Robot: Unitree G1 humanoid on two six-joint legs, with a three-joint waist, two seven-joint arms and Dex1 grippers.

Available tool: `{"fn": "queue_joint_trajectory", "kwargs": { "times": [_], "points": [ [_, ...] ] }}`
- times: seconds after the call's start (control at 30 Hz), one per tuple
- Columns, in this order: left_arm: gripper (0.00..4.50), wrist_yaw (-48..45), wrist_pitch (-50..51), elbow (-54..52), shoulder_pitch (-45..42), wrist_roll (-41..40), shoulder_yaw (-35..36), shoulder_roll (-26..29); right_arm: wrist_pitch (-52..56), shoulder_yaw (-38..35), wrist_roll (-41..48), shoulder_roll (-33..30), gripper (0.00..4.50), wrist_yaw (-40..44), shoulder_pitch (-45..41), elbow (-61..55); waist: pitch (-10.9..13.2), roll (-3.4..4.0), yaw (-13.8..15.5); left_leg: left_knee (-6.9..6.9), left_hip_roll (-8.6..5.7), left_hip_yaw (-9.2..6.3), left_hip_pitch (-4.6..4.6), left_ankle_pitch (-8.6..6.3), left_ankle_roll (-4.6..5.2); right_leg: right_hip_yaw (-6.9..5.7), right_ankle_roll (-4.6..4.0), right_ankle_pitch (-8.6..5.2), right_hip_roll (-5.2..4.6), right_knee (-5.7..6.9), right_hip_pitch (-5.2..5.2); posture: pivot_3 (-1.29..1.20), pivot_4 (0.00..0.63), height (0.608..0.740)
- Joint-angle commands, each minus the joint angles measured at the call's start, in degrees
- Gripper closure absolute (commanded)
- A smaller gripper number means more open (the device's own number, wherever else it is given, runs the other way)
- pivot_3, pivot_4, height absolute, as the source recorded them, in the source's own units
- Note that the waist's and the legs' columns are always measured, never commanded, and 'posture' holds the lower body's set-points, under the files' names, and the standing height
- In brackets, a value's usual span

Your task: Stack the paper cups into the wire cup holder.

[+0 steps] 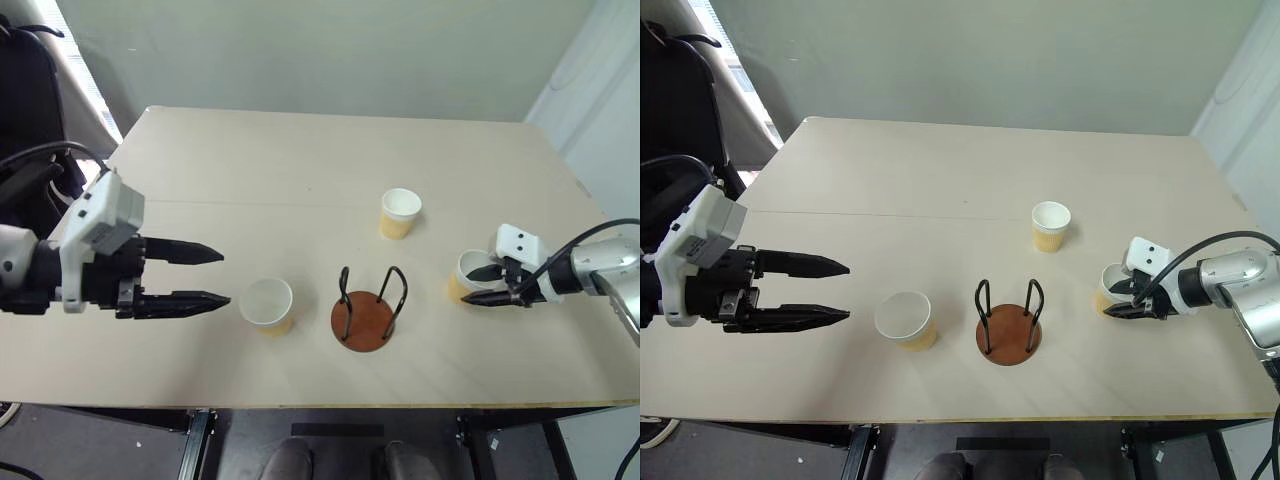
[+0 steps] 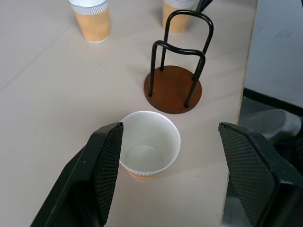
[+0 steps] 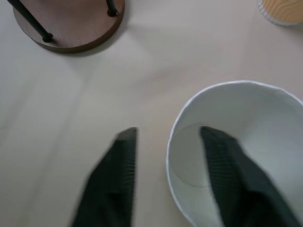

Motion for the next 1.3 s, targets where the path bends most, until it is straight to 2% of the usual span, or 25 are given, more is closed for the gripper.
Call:
{"fn": "queue_joint_trajectory", "kwargs": {
  "times": [0.03,0.07,0.1,0.2,0.4,0.47,0.57,0.7,0.8,1.3],
  "points": [
    [1.05,-0.09,-1.81,0.65,-0.16,-0.02,0.83,1.07,-0.38,-1.71,0.13,0.02,3.95,0.39,-1.37,-2.03,0.00,0.00,-0.02,0.00,0.00,0.00,0.00,0.00,-0.01,0.00,0.00,0.00,0.00,0.00,-0.01,0.00,0.150,0.740],
    [1.05,-0.09,-2.13,0.89,-0.20,0.12,0.61,1.13,-0.08,-2.03,0.49,-0.02,4.35,0.62,-1.52,-2.54,0.00,0.00,-0.02,-0.01,0.00,0.00,0.00,-0.01,-0.01,0.00,-0.01,0.00,0.00,0.00,-0.01,0.00,0.150,0.740],
    [1.05,-0.08,-2.34,1.01,-0.24,0.11,0.51,1.19,0.44,-2.86,1.37,-0.66,4.47,1.32,-1.64,-3.62,0.00,0.00,-0.03,-0.02,0.01,0.01,0.00,-0.01,-0.02,0.00,-0.01,-0.01,0.00,0.01,-0.03,0.00,0.150,0.740],
    [1.05,-0.11,-2.75,1.20,-0.15,-0.07,0.49,1.40,3.21,-5.83,5.26,-3.09,4.47,4.29,-2.26,-6.98,0.01,0.01,-0.03,-0.08,0.01,0.03,-0.01,-0.02,-0.03,0.00,-0.04,-0.02,0.00,0.01,-0.06,0.00,0.150,0.740],
    [1.05,-0.70,-4.16,2.52,1.66,1.72,0.44,2.68,13.12,-13.76,20.90,-7.27,4.47,10.74,-15.65,-14.52,0.04,0.07,-0.08,-0.32,0.02,0.17,-0.11,0.03,-0.13,0.11,-0.12,-0.07,0.05,-0.02,-0.26,0.00,0.150,0.740],
    [1.05,-0.61,-4.61,2.66,1.70,1.76,0.04,2.69,14.99,-13.81,24.57,-5.13,4.47,9.71,-20.66,-16.61,0.00,-0.02,-0.18,-0.55,0.05,0.17,0.00,0.06,-0.19,0.11,-0.31,-0.18,0.10,-0.04,-0.26,0.00,0.150,0.740],
    [1.05,-0.32,-5.22,3.03,0.95,1.70,-1.20,2.62,18.17,-11.89,29.67,1.56,4.47,5.53,-26.16,-20.40,-0.01,-0.05,-0.63,-0.67,0.18,0.16,0.17,0.08,-0.28,0.11,-0.47,-0.27,0.24,-0.01,-0.23,0.00,0.150,0.740],
    [1.05,0.45,-5.67,3.34,0.00,1.63,-2.86,2.43,17.91,-5.38,27.17,7.02,4.47,2.63,-25.90,-23.71,0.02,-0.03,-0.91,-0.70,0.27,0.09,0.23,0.13,-0.35,0.04,-0.48,-0.28,0.32,0.02,-0.24,0.00,0.150,0.740],
    [1.05,0.61,-5.65,3.33,-0.03,1.48,-3.03,2.51,15.14,-1.57,23.41,6.57,4.47,3.94,-24.10,-23.58,0.01,-0.05,-0.70,-0.68,0.26,0.01,0.17,0.13,-0.35,0.00,-0.49,-0.28,0.28,0.01,-0.25,0.00,0.150,0.740],
    [1.05,1.78,-4.33,1.43,3.15,0.83,0.66,2.15,12.17,3.20,19.20,8.36,4.47,6.14,-22.43,-22.77,0.01,-0.06,-0.92,-0.74,0.27,0.01,0.14,0.13,-0.35,-0.05,-0.52,-0.29,0.23,0.05,-0.27,0.00,0.150,0.740]
  ]
}}
